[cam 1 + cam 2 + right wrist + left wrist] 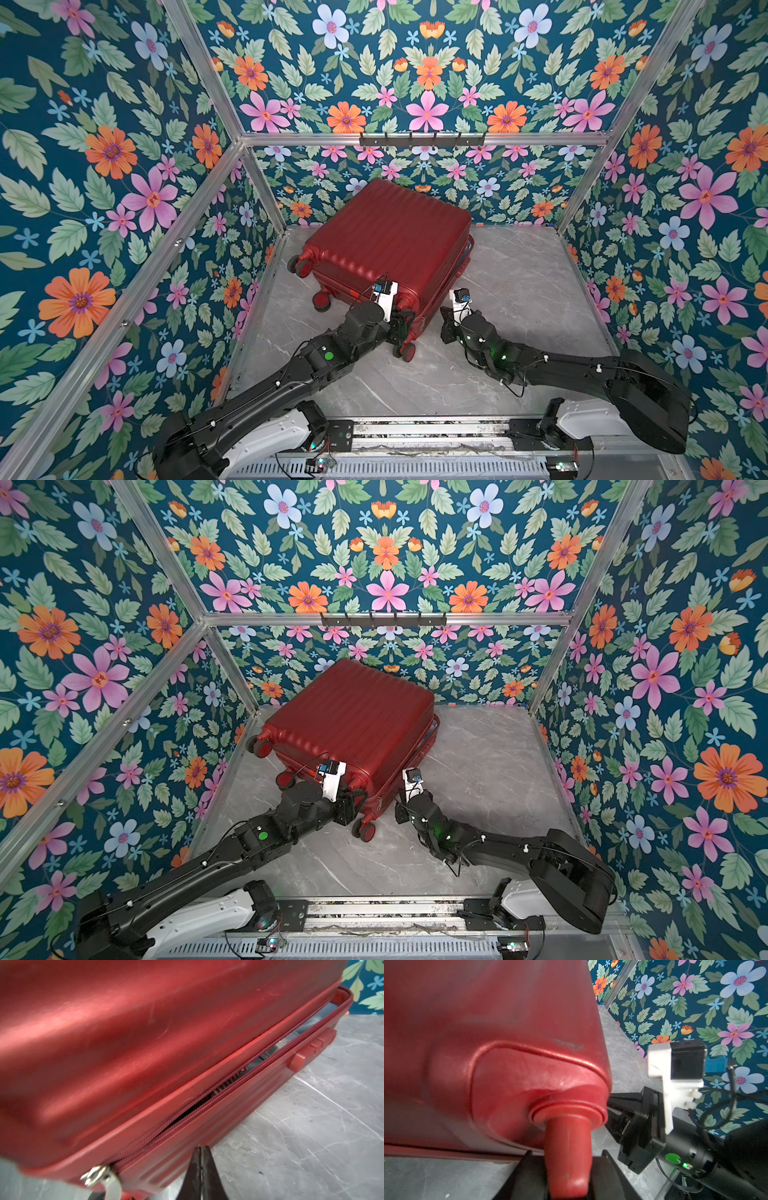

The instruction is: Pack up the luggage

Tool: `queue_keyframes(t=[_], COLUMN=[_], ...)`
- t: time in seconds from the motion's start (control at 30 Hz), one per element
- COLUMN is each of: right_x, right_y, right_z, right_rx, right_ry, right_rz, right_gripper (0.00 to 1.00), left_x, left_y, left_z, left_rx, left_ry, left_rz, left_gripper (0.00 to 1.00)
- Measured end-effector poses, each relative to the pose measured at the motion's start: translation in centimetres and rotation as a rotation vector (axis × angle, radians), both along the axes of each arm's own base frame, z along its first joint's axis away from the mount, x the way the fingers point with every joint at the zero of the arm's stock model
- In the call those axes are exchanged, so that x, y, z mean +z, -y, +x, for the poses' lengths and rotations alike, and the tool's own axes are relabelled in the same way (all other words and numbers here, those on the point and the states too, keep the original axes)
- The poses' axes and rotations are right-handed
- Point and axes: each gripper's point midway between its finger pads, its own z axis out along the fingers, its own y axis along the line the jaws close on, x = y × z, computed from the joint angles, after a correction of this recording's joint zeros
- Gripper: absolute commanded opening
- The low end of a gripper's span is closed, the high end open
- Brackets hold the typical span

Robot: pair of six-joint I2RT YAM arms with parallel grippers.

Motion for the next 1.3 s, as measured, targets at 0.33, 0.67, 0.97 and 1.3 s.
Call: queue_keyframes(t=[0.33, 0.67, 0.97, 1.3], right_x=[2.0, -0.6, -1.0, -1.4], right_y=[-1.4, -3.2, -4.4, -5.5], right_z=[-4.8, -5.5, -5.0, -4.2], right_rx=[0.323, 0.536, 0.608, 0.633], right_ry=[0.093, -0.016, -0.059, -0.082], right_rz=[-0.013, -0.013, 0.047, 0.077], right_gripper=[0.56, 0.58, 0.57, 0.52], left_x=[0.1, 0.0, 0.0, -0.1], left_y=[-0.2, -0.3, -0.3, 0.0], left_z=[-0.2, -0.6, -0.6, -0.5], left_rx=[-0.002, -0.017, -0.018, -0.022], left_ry=[-0.001, -0.010, -0.012, -0.020], left_rz=[0.005, 0.007, 0.008, 0.014], left_gripper=[0.00, 0.00, 0.00, 0.00])
